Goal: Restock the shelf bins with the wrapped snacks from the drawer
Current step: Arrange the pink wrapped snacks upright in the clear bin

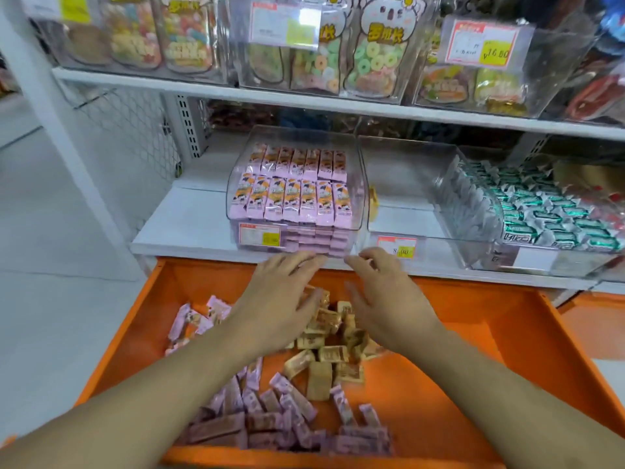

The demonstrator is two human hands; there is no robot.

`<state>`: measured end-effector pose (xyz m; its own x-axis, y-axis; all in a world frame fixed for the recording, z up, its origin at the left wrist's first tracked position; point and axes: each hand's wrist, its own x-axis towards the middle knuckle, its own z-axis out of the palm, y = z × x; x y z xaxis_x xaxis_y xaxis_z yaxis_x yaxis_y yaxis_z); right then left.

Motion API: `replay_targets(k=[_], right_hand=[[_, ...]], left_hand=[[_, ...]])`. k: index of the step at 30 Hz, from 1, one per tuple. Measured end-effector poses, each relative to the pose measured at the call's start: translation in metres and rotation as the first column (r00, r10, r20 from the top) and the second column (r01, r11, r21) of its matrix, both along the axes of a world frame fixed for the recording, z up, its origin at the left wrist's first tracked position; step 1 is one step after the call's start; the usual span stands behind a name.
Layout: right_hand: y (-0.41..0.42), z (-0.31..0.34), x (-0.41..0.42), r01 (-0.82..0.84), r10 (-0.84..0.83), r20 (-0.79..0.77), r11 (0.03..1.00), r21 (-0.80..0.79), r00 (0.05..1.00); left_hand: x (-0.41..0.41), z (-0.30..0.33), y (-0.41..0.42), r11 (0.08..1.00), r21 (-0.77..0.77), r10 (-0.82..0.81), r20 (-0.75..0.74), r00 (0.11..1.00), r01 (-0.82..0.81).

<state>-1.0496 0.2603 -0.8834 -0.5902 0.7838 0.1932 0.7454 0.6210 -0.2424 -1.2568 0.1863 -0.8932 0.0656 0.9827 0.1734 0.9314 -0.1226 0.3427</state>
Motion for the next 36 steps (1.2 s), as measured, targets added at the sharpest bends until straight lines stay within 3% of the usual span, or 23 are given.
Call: replay_targets(k=[5,9,20,25,30,36], right_hand=[[-0.02,-0.08,0.026,0.004,0.121,0.257,0.898,-0.439,0.959],[-0.017,-0.128,0.051,0.109,0.264,0.462,0.764,-0.636,0.847],[0.004,-0.222,0.077,0.235,0.426,0.465,0.489,-0.84,0.776],[0.007,-0.242,0.079,0.282,0.365,0.441,0.412,-0.866,0.82],[0.012,-0.23,0.078,0.325,0.315,0.41,0.289,-0.9,0.856],[0.012,-0.203,0.068,0.339,0.338,0.449,0.338,-0.878,0.827]], left_hand=[[0.001,-0.072,-0.031,0.936,-0.331,-0.12,0.012,0.993,0.117],[-0.003,-0.122,-0.04,0.807,-0.545,-0.243,0.044,0.969,0.228],[0.001,-0.213,-0.023,0.548,-0.803,-0.302,0.072,0.951,0.235],[0.005,-0.226,-0.014,0.561,-0.789,-0.386,0.019,0.922,0.251],[0.011,-0.229,-0.013,0.513,-0.827,-0.412,-0.004,0.911,0.228],[0.011,-0.22,-0.018,0.56,-0.797,-0.298,0.059,0.953,0.224]])
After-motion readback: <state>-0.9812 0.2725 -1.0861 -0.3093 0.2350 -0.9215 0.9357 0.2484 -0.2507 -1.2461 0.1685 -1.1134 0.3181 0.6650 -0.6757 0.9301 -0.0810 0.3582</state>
